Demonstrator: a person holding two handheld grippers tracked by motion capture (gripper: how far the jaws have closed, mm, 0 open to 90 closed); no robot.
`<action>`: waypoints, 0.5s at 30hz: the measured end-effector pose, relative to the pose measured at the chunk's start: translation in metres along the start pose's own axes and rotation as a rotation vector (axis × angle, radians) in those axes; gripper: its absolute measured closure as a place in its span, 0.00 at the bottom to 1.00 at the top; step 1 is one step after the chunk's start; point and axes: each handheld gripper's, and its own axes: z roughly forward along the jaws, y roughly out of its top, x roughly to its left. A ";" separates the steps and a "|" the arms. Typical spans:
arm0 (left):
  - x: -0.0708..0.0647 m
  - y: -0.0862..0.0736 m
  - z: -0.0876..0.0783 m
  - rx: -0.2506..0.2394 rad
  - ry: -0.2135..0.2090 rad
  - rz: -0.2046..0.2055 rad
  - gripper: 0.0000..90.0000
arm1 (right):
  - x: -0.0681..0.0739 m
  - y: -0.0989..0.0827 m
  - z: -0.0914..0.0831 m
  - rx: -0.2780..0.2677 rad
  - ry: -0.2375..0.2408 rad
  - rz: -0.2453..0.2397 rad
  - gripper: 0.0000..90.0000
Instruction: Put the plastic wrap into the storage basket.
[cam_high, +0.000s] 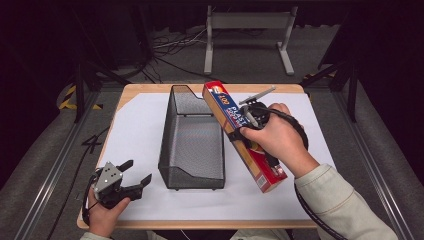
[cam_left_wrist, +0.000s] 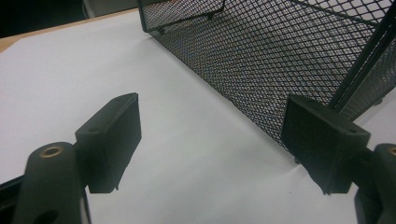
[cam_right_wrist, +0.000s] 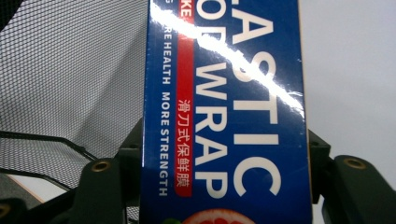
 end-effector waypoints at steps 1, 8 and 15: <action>0.000 0.000 0.000 -0.001 -0.001 -0.001 0.23 | 0.003 0.001 0.002 0.002 0.002 0.001 0.44; 0.000 0.001 0.003 0.002 -0.008 0.005 0.24 | 0.019 0.010 0.012 0.010 0.014 -0.006 0.43; 0.000 0.002 0.004 0.000 -0.010 0.006 0.23 | 0.031 0.020 0.023 0.006 0.021 -0.007 0.43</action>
